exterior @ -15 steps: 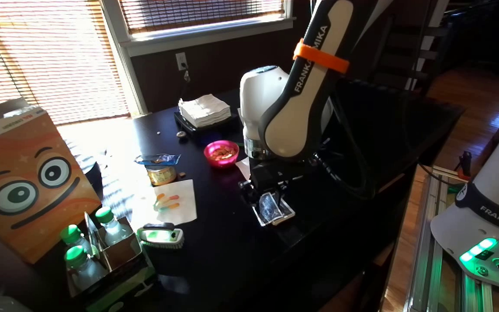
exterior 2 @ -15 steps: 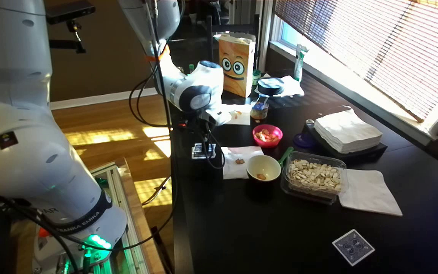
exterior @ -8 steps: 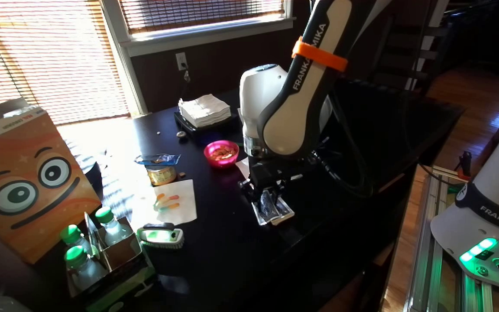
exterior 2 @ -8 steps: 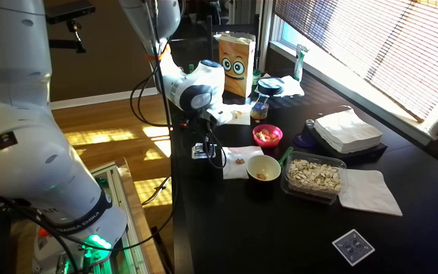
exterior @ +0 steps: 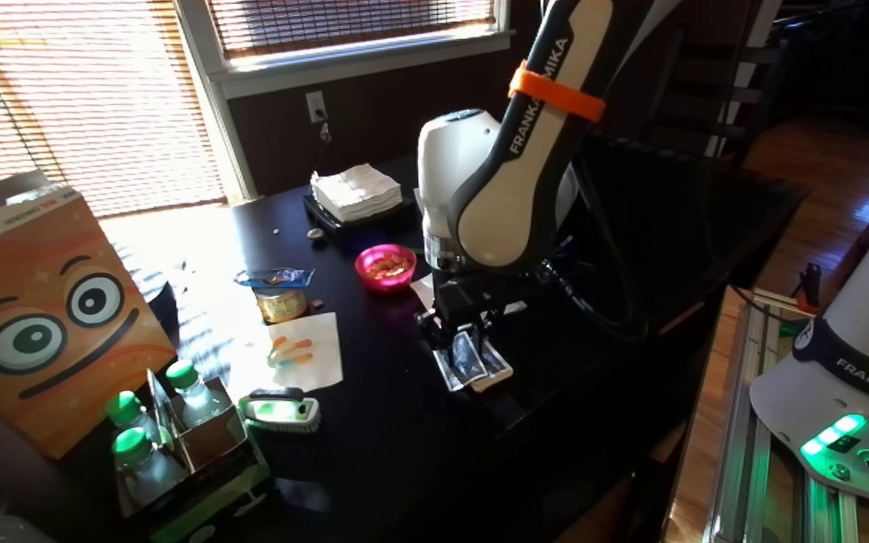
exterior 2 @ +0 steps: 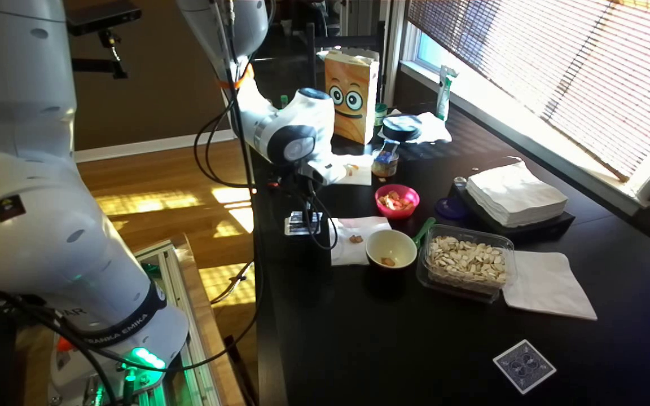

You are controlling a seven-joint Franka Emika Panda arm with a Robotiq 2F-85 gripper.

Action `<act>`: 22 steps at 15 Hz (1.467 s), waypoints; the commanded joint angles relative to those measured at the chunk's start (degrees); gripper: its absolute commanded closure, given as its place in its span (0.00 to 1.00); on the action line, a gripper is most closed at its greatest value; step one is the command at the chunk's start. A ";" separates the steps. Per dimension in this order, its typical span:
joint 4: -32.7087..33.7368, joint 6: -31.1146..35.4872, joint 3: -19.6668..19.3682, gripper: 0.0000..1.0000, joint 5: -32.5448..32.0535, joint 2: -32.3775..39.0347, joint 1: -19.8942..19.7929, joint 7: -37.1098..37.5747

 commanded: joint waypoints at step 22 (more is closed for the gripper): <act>-2.00 2.13 2.58 1.00 7.57 -3.93 -3.04 -8.82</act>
